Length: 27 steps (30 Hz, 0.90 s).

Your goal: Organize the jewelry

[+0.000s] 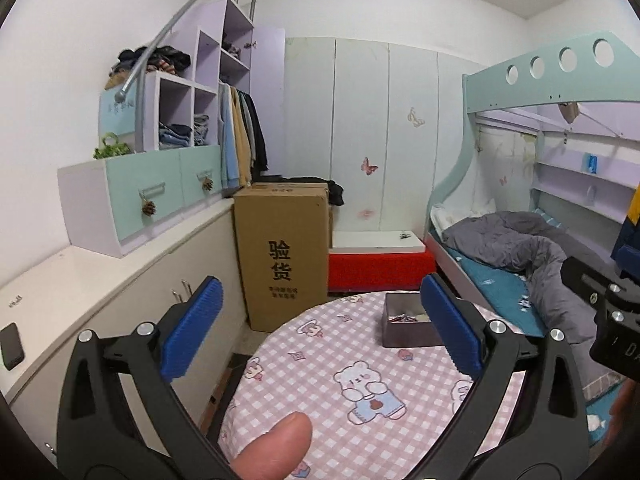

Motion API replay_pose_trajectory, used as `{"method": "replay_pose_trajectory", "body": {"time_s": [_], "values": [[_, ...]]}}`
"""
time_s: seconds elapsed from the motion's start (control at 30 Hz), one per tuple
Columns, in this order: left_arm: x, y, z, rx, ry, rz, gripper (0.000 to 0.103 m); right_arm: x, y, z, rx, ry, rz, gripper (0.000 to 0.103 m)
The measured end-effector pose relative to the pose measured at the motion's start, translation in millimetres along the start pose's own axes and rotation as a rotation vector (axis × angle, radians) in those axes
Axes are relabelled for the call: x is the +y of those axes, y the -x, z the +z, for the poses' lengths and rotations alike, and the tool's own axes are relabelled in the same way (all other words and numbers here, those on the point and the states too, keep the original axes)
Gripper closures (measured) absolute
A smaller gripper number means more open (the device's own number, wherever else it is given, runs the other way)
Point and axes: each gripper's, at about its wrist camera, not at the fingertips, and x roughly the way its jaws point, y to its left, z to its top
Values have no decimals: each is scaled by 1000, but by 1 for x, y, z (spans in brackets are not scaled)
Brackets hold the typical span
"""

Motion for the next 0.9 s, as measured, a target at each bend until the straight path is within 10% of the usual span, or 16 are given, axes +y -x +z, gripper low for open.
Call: {"method": "replay_pose_trajectory", "body": {"time_s": [0.9], "values": [[-3, 29, -9, -25, -1, -51, 6, -1, 22, -13, -37, -15, -14, 7]]}}
